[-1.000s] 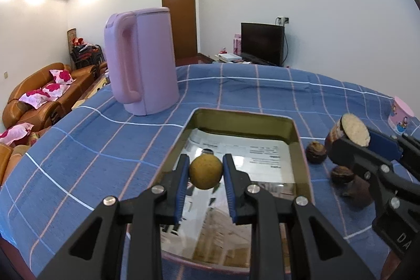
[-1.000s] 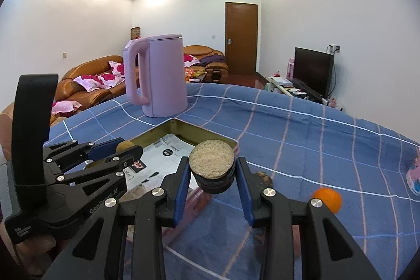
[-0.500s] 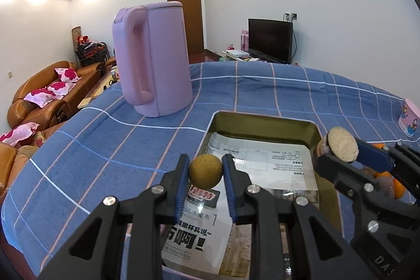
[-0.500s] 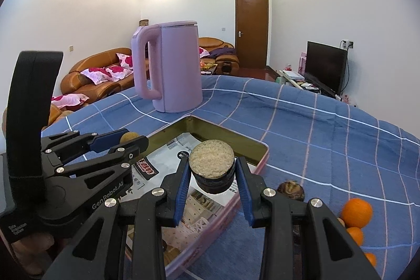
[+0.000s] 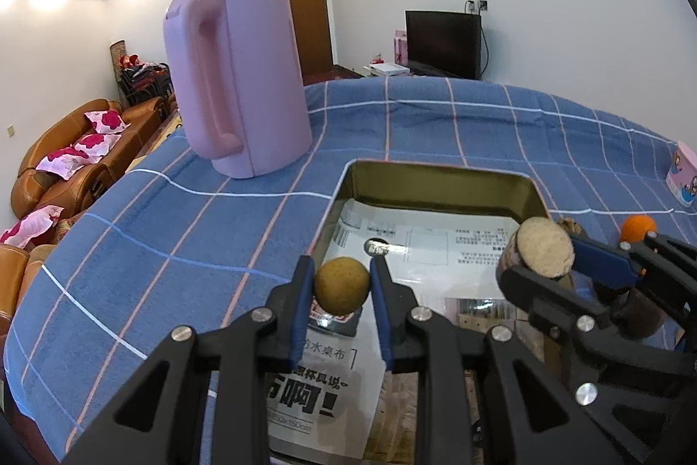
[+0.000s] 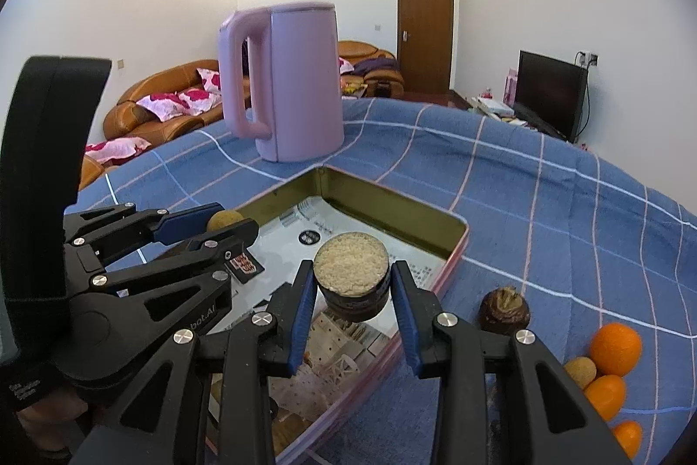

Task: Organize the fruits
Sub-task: 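Carry the taro slice and lime over the pink tin and open both tools, then grasp the purple-skinned taro chunk with the right tool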

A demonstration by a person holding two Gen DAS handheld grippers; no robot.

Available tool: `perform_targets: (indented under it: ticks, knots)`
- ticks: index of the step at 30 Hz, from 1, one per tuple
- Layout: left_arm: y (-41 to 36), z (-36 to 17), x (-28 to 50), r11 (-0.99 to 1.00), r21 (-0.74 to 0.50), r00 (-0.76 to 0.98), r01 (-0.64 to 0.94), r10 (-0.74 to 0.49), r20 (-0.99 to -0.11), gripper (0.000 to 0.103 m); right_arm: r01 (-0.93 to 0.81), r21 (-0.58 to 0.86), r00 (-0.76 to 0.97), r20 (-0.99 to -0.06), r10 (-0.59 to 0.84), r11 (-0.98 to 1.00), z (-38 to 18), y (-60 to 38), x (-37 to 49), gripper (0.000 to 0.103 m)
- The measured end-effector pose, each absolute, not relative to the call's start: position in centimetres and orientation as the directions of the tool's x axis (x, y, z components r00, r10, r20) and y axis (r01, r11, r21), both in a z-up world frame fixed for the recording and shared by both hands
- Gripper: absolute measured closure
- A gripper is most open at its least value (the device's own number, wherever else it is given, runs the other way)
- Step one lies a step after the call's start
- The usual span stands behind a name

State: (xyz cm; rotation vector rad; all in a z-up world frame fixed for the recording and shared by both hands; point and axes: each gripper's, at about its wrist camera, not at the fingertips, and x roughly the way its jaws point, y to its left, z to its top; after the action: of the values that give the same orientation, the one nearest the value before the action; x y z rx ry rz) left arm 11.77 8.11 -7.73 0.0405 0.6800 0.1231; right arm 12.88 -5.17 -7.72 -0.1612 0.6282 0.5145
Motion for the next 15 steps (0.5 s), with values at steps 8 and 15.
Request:
perform_targets:
  ticks: [8, 15]
  knots:
    - [8.6, -7.6, 11.0, 0.995, 0.023, 0.763, -0.095, 0.087, -0.64, 0.062, -0.503, 0.009, 0.679, -0.614, 0.402, 0.864, -7.9, -5.3, 12.7, 0.06]
    - [7.1, -6.4, 8.2, 0.996, 0.001, 0.808, -0.084, 0.068, -0.586, 0.022, -0.447, 0.032, 0.72, -0.58, 0.381, 0.894, -6.7, -8.9, 10.5, 0.047]
